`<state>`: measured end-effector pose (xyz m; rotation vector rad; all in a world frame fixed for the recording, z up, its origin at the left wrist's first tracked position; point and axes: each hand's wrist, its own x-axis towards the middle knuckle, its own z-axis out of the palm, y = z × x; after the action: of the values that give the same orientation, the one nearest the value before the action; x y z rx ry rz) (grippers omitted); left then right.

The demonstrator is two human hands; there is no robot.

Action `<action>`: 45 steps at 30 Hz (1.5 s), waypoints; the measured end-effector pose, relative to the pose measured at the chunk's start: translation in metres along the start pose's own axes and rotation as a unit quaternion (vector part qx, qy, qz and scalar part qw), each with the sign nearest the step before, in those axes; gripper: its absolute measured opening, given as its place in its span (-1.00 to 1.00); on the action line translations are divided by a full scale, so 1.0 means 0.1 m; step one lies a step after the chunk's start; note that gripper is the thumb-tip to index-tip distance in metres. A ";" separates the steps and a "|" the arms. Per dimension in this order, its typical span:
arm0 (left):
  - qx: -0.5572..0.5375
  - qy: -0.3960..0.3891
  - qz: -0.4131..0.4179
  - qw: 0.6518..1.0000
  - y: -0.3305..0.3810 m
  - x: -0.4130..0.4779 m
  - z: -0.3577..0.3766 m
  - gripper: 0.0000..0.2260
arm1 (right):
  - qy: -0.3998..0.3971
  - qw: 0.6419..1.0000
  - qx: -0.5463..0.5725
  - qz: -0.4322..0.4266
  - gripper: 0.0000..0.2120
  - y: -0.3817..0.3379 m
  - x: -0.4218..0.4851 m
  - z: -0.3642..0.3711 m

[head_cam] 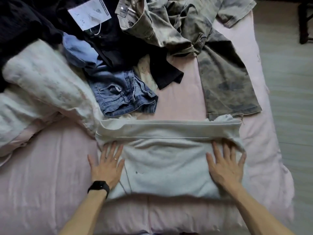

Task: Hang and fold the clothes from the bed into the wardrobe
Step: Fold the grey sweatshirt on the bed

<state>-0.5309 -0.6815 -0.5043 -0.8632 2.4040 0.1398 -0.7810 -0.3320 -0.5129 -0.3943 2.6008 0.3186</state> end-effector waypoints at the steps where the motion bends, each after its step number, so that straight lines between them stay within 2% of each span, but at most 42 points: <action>1: 0.033 -0.007 0.018 0.999 -0.16 0.04 -0.04 -0.38 | -0.005 1.000 -0.005 0.000 -0.38 0.07 0.04 -0.03; 3: 0.048 -0.025 0.033 0.998 -0.27 -0.01 -0.06 -0.37 | 0.019 1.000 0.020 -0.011 -0.37 -0.05 -0.06 -0.12; 6: -0.094 -0.004 -0.053 0.994 -0.05 -0.36 -0.02 -0.47 | 0.055 0.993 0.098 -0.046 -0.36 -0.50 -0.49 -0.21; 8: -0.227 0.054 -0.136 0.963 0.18 -0.68 -0.02 -0.48 | 0.048 0.985 0.108 -0.127 -0.35 -0.87 -0.82 -0.20; 10: -0.337 0.080 -0.245 0.905 0.27 -1.01 0.05 -0.44 | 0.045 0.966 0.104 -0.232 -0.33 -1.26 -1.11 -0.15; 12: -0.407 0.016 -0.317 0.856 0.29 -1.24 0.15 -0.44 | 0.036 0.941 0.084 -0.325 -0.25 -1.55 -1.33 -0.07; 14: -0.449 -0.031 -0.311 0.837 0.28 -1.35 0.22 -0.49 | 0.019 0.914 0.042 -0.402 -0.11 -1.73 -1.45 0.01; 16: -0.456 -0.002 -0.303 0.837 0.10 -1.38 0.27 -0.59 | 0.017 0.899 -0.018 -0.437 -0.09 -1.81 -1.45 0.07; 19: -0.431 0.041 -0.317 0.844 -0.38 -1.30 0.25 -0.73 | 0.039 0.928 -0.056 -0.367 -0.22 -1.60 -1.26 0.06; 21: -0.430 0.003 -0.314 0.846 -0.76 -1.31 0.30 -0.78 | 0.008 0.941 -0.085 -0.328 -0.22 -1.46 -1.21 0.07; 23: -0.421 -0.042 -0.283 0.861 -0.92 -1.29 0.28 -0.80 | -0.029 0.945 -0.086 -0.315 -0.17 -1.42 -1.20 0.07; 25: -0.394 -0.013 -0.270 0.878 -0.86 -1.25 0.21 -0.81 | -0.062 0.943 -0.100 -0.310 -0.06 -1.51 -1.23 0.05; 26: -0.370 0.032 -0.252 0.894 -0.75 -1.23 0.19 -0.70 | -0.067 0.940 -0.106 -0.316 -0.01 -1.53 -1.25 0.02; 28: -0.325 0.134 -0.178 0.919 -0.47 -1.18 0.15 -0.47 | -0.036 0.927 -0.071 -0.368 0.00 -1.61 -1.31 -0.01; 29: -0.310 0.179 -0.112 0.927 -0.31 -1.13 0.14 -0.41 | -0.015 0.915 -0.044 -0.401 -0.06 -1.64 -1.35 -0.01; 31: -0.255 0.187 0.020 0.949 0.01 -0.94 0.12 -0.39 | 0.029 0.900 -0.007 -0.434 -0.22 -1.75 -1.38 0.01; 32: -0.217 0.152 0.071 0.962 0.16 -0.77 0.13 -0.41 | 0.044 0.907 -0.001 -0.420 -0.30 -1.77 -1.31 0.02; 34: -0.130 0.080 0.111 0.982 0.18 -0.51 0.24 -0.45 | 0.060 0.927 -0.001 -0.371 -0.37 -1.74 -1.14 0.04; 37: -0.047 0.029 0.051 0.997 -0.15 -0.24 0.45 -0.48 | 0.040 0.957 -0.088 -0.272 -0.33 -1.19 -0.76 0.06; 39: -0.020 0.039 0.004 0.999 -0.38 -0.19 0.44 -0.49 | 0.021 0.978 -0.113 -0.174 -0.31 -0.72 -0.59 0.04; 42: -0.062 0.101 0.032 0.992 -0.10 -0.31 0.21 -0.49 | 0.003 0.996 -0.071 -0.062 -0.31 -0.27 -0.58 -0.03; 43: -0.077 0.112 0.063 0.989 0.11 -0.36 0.13 -0.48 | 0.000 0.996 -0.064 -0.056 -0.32 -0.23 -0.61 -0.04; 45: -0.084 0.086 0.128 0.984 0.57 -0.42 0.01 -0.47 | 0.016 0.995 -0.033 -0.089 -0.31 -0.30 -0.71 -0.07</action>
<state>-0.5389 -0.6131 -0.4874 -0.6578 2.6895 0.3876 -0.7150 -0.3462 -0.4759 -0.6552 2.5688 0.3387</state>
